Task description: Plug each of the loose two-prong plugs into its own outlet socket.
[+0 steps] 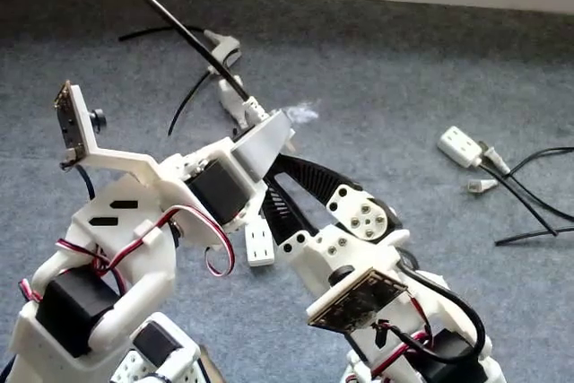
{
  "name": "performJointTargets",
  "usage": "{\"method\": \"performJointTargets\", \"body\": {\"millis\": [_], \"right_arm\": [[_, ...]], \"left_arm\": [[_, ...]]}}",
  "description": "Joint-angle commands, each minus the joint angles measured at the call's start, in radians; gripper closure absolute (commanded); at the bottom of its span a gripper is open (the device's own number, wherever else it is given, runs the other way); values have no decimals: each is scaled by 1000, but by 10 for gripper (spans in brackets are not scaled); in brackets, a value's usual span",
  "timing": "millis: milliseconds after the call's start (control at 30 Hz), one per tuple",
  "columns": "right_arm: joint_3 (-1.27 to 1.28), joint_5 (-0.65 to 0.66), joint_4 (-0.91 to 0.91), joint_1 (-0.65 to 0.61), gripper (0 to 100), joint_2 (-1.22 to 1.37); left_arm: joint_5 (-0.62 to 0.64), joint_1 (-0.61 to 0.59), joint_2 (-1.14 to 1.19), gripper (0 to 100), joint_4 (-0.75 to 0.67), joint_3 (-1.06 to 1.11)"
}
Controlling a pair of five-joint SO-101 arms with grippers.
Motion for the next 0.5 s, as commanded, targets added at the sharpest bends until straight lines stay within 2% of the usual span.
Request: {"method": "performJointTargets", "body": {"millis": [0, 467], "right_arm": [[-1, -6, -62, 113, 991, 122], [-4, -6, -122, 229, 991, 174]], "left_arm": [[-8, 58, -31, 993, -3, -10], [-8, 58, -31, 993, -3, -7]]}}
